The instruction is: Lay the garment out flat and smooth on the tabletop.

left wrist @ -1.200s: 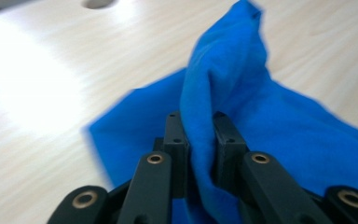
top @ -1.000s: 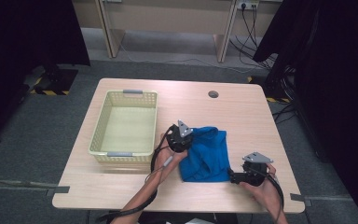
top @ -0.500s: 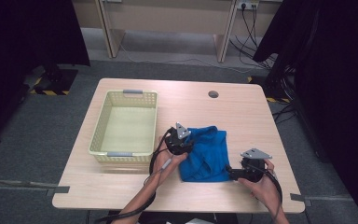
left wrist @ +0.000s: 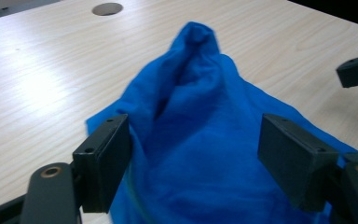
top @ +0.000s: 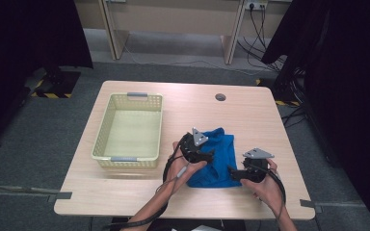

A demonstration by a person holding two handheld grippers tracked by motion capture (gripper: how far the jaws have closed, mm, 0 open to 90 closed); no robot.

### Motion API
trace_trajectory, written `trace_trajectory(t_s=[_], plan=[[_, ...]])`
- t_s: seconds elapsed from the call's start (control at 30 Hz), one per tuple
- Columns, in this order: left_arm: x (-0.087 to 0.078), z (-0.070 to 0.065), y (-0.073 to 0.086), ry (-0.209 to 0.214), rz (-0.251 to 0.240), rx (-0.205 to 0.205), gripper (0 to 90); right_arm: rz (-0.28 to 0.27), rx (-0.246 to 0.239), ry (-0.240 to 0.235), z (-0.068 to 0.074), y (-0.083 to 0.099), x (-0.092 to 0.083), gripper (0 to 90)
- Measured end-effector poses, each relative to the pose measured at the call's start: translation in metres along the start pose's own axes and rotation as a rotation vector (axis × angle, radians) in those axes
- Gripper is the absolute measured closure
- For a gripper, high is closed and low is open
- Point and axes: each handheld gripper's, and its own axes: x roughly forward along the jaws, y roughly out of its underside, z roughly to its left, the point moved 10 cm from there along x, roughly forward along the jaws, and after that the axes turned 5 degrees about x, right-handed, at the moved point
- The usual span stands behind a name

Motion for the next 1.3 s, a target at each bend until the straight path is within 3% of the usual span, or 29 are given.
trace_trajectory(t_s=[0.13,0.23,0.33,0.4,0.47,0.57,0.77,0.87,1.0,1.13,1.2,1.3], plan=[[0.009,-0.01,-0.001,0.011,0.012,0.023,24.3,0.005,-0.006,-0.006,0.003,-0.002,0.004,8.7],[0.017,-0.014,0.005,0.008,0.063,0.053,24.0,0.013,-0.009,-0.008,0.005,-0.002,0.006,8.7],[0.027,-0.013,0.013,0.017,0.105,0.046,23.7,0.026,-0.018,-0.008,0.006,0.001,0.01,8.7],[0.032,-0.014,0.02,0.031,0.134,0.06,31.9,0.038,-0.017,-0.006,0.007,0.003,0.012,8.7],[0.034,-0.013,0.021,0.035,0.126,0.059,42.1,0.041,-0.016,-0.011,0.008,0.004,0.014,8.5],[0.033,-0.014,0.021,0.049,0.131,0.057,65.6,0.044,-0.022,-0.006,0.008,0.004,0.014,8.5],[0.028,-0.013,0.02,0.043,0.135,0.07,80.4,0.041,-0.017,-0.003,0.008,0.004,0.014,8.6],[0.021,-0.006,0.019,0.031,0.127,0.074,81.6,0.041,-0.016,-0.003,0.008,0.005,0.014,8.7],[0.008,0.012,0.02,-0.021,0.118,0.079,82.3,0.043,-0.017,0.003,0.007,0.005,0.013,8.8],[-0.002,0.021,0.023,-0.019,0.103,0.042,79.8,0.044,-0.017,0.008,0.006,0.006,0.012,8.8],[-0.004,0.019,0.022,-0.002,0.092,0.019,74.7,0.044,-0.018,0.01,0.006,0.006,0.012,8.8],[-0.001,0.011,0.02,0.028,0.084,-0.013,59.8,0.043,-0.015,0.011,0.006,0.006,0.012,8.8]])
